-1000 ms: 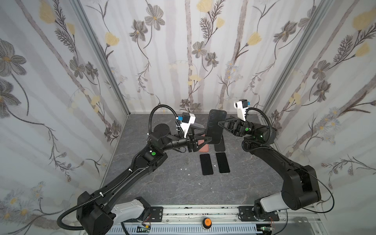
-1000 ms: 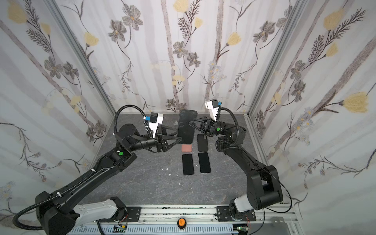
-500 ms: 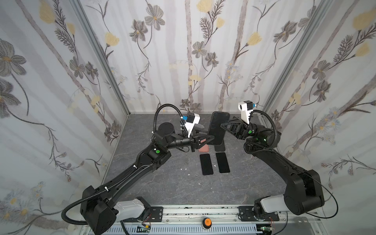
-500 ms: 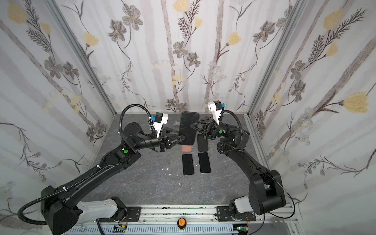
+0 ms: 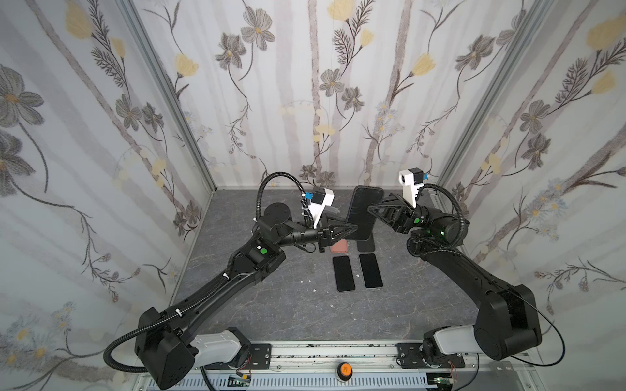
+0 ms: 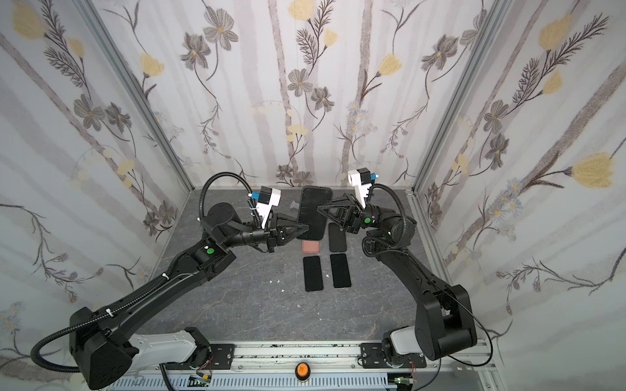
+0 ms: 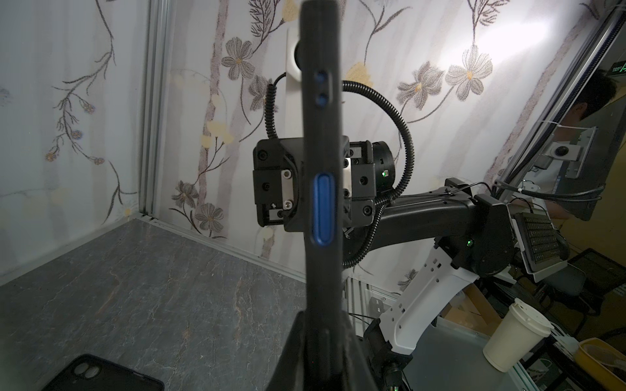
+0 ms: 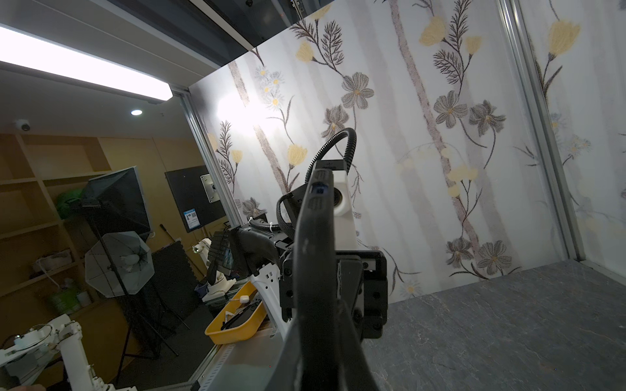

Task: Take the phone out of the phone case

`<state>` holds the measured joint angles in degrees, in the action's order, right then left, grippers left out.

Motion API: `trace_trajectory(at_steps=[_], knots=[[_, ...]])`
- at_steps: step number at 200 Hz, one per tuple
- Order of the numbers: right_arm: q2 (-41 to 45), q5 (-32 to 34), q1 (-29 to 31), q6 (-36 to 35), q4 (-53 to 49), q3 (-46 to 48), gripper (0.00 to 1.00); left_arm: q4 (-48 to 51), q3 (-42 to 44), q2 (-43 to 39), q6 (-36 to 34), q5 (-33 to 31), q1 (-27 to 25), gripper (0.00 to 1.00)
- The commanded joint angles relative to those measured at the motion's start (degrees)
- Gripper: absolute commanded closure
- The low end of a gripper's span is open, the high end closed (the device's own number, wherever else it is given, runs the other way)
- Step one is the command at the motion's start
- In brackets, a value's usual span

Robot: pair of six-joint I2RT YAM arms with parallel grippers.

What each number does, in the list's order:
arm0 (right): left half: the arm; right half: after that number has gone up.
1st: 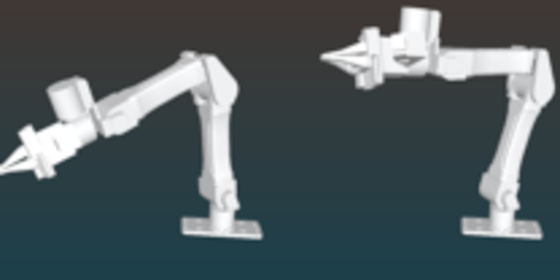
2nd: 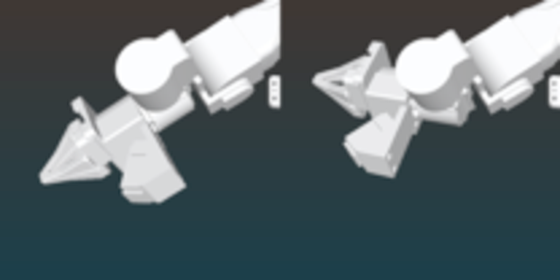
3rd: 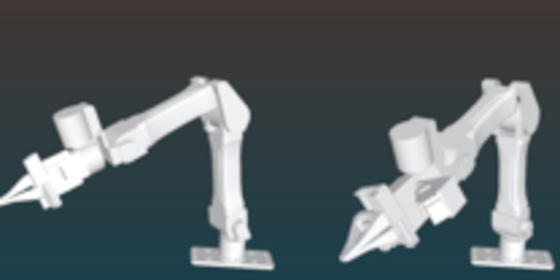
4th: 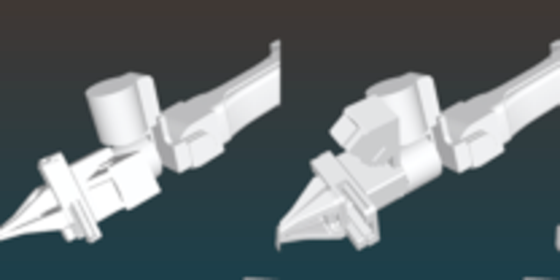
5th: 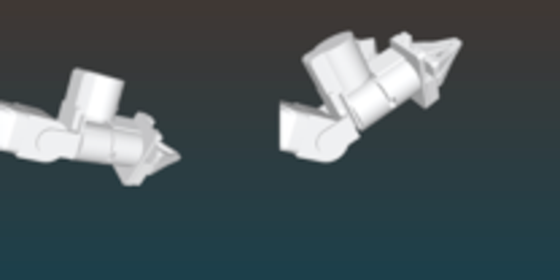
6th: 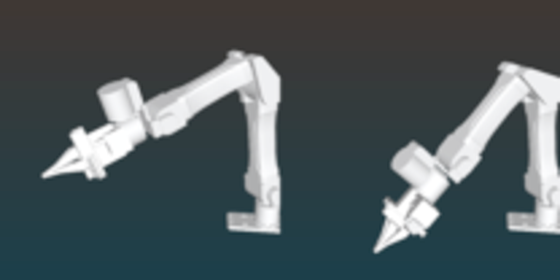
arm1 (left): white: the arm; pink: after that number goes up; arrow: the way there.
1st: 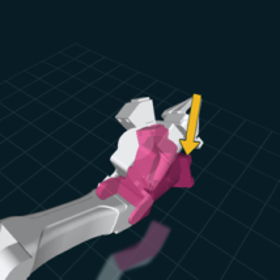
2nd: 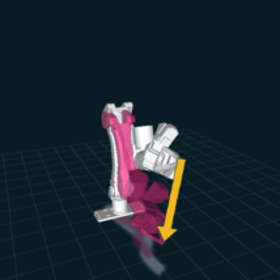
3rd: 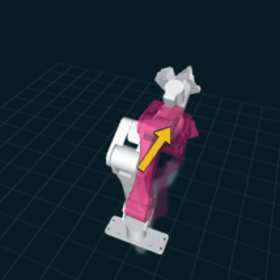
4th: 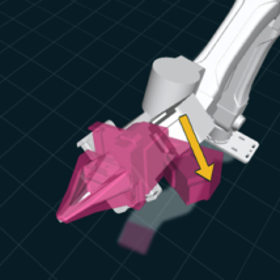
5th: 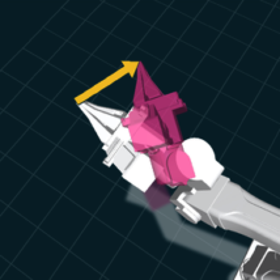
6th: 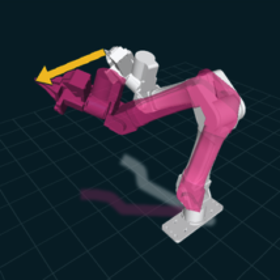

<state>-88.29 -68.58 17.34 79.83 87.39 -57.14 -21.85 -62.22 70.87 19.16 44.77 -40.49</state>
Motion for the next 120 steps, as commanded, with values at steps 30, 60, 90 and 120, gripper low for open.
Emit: trace_trajectory(at_steps=[30,60,90,120], knots=[[10.74,10.98,-1.51,-40.21,-50.84,-1.71,0.39,5.11,-0.45,-2.15,-5.09,-3.85,2.99,1.00],[15.06,24.00,-1.43,-59.47,-72.92,-5.13,0.29,14.29,-2.90,-0.85,-10.89,-5.56,3.57,1.00],[17.05,31.63,-1.40,-67.04,-79.87,-7.40,0.22,19.65,-2.98,-0.62,-15.88,-7.38,3.53,1.00],[15.69,27.06,-1.45,-76.49,-91.36,-13.50,0.26,23.00,-1.65,-2.17,-19.13,-10.35,3.52,1.00]])
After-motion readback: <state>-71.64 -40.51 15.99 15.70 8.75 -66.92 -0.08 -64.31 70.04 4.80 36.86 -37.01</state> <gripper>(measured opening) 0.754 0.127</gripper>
